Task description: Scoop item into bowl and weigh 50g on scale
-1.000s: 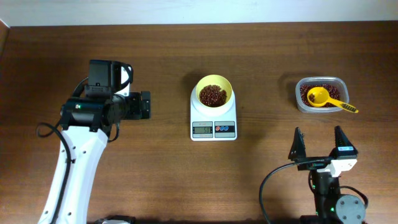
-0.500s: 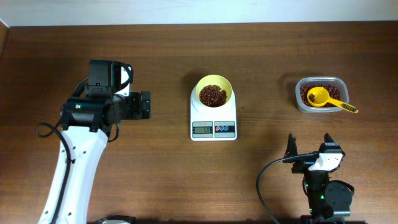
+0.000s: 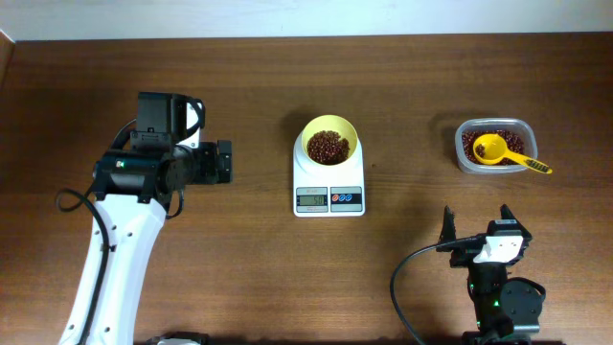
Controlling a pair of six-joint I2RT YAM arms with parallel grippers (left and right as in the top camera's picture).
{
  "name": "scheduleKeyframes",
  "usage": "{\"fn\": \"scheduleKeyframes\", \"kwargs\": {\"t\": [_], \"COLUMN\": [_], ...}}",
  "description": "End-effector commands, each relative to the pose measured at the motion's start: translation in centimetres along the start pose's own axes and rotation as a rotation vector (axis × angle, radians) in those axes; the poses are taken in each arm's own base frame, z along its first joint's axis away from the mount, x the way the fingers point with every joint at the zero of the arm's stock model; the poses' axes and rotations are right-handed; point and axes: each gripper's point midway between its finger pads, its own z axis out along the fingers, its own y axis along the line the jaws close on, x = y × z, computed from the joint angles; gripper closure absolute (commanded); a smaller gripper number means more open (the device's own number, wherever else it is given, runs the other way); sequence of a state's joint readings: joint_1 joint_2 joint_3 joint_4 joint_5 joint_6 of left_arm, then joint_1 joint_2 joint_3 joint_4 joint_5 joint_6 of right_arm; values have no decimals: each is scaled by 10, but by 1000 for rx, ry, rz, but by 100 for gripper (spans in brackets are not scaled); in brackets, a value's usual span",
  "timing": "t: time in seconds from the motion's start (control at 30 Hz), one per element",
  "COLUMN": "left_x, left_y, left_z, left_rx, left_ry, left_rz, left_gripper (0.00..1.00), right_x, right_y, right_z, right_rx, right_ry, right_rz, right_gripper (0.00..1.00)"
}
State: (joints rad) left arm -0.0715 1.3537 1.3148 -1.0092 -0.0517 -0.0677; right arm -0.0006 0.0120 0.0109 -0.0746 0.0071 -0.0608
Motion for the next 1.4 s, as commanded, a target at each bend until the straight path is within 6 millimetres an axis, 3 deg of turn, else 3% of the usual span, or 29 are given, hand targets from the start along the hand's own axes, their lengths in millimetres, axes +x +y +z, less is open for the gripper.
{"fn": "scheduleKeyframes", "kwargs": {"t": [0.0,0.9,1.07,1.2,1.3,1.37], "left_x": [-2,-2,-1,13,10,7], "left_y": [1,0,-26,-24,-5,-3], "left_z": [-3,-3,-6,1,-15,-40], "left_rx": [3,4,154,149,47,46], "left_ry": [-13,-12,-5,31,-68,-165], "left_rz": [1,1,3,2,1,-3], "left_gripper": [1,1,1,1,1,1], "right_x": [3,3,3,3,3,3], "right_y": [-1,-1,-1,-1,-1,-1], "right_z": [0,0,0,0,0,0], "right_rx": [3,4,4,3,4,4], "right_ry": [5,4,4,5,4,4], "right_rz": [-6,-6,-6,-6,-6,-6], "right_gripper": [1,1,1,1,1,1]}}
